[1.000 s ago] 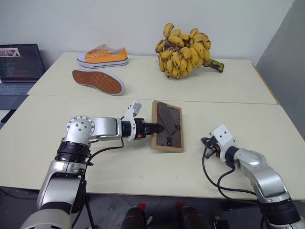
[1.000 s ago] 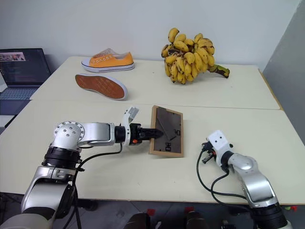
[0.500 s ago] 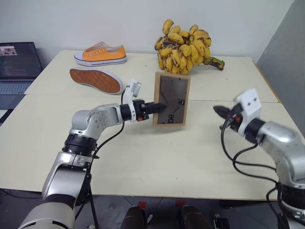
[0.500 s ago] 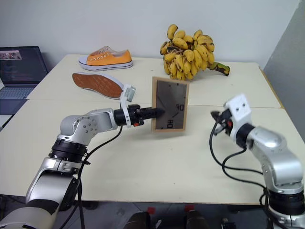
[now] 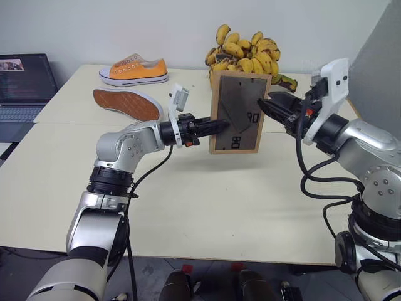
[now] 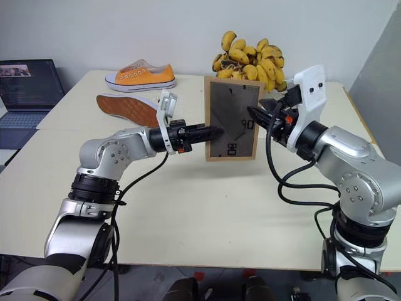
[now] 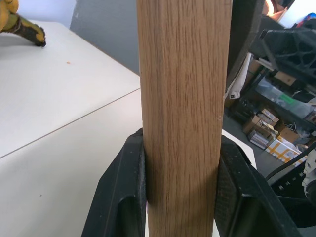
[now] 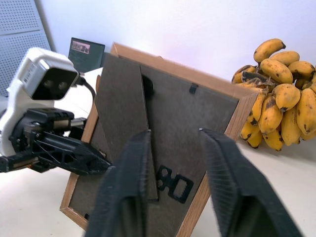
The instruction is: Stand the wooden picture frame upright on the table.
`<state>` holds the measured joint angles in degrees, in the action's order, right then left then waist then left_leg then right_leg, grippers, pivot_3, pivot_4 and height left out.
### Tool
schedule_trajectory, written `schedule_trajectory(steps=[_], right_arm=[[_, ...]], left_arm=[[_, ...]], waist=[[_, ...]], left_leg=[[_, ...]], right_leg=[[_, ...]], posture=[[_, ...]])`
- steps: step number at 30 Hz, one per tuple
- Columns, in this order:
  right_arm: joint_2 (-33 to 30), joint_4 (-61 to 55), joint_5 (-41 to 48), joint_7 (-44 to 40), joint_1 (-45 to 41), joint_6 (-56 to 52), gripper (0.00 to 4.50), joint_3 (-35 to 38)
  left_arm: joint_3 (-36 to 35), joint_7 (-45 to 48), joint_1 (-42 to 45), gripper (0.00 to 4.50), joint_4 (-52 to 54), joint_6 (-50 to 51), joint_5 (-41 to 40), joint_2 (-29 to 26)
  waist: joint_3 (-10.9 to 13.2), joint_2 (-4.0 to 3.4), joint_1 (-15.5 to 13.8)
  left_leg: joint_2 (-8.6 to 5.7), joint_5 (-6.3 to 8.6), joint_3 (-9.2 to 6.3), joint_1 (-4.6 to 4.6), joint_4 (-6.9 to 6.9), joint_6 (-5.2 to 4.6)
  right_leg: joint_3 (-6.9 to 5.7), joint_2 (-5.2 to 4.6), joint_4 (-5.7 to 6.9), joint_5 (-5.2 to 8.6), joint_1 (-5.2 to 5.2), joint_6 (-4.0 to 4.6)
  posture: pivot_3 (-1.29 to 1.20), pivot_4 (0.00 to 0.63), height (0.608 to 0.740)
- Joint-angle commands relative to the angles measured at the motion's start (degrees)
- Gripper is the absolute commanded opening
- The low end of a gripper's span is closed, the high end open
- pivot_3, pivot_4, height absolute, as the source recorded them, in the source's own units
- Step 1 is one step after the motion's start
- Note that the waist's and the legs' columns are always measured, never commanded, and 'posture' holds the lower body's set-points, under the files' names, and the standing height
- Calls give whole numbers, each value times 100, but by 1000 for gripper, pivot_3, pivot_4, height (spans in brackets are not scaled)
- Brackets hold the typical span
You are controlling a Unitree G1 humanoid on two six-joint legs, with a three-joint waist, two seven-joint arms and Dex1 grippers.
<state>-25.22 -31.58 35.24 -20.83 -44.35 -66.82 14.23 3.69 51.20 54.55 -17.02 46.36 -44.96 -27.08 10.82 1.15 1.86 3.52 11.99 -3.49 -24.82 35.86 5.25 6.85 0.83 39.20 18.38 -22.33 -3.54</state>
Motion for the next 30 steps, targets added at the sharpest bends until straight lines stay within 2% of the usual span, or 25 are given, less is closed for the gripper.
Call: schedule_trajectory(steps=[1, 12, 21, 25, 30], right_arm=[[107, 34, 35, 108, -258, 222, 1974, -212], [499, 380, 41, 274, -488, 554, 1974, -605], [686, 47, 293, 624, -373, 323, 1974, -474], [594, -167, 323, 801, -22, 246, 1974, -337], [512, -246, 325, 909, 200, 255, 1974, -264]], left_arm=[[-240, 127, 249, 1295, 493, 57, -52, 92], [-301, 252, 370, 1295, 536, 116, 149, 180], [-328, 375, 641, 1295, -385, -338, 794, 339], [-380, 403, 896, 1295, -934, -539, 1035, 401], [-448, 539, 1038, 1295, -1008, -570, 1108, 445]], waist=[[0, 0, 5], [0, 0, 13], [0, 0, 9], [0, 0, -9], [0, -1, 9]], left_leg=[[0, 0, 0, 0, 1, 0], [1, -1, -3, 1, 12, 0], [0, -1, -5, 1, 16, 0], [0, -1, -8, 1, 14, 0], [-1, -1, -9, 0, 14, 0]], right_leg=[[0, 0, 2, 0, 0, 0], [-2, 1, 30, 0, -5, 0], [-5, 2, 39, 0, -7, 0], [-8, 2, 37, 1, -7, 1], [-8, 2, 39, 1, -7, 2]], posture=[[0, 150, 740], [0, 150, 740], [0, 150, 740], [0, 150, 740], [0, 150, 740]])
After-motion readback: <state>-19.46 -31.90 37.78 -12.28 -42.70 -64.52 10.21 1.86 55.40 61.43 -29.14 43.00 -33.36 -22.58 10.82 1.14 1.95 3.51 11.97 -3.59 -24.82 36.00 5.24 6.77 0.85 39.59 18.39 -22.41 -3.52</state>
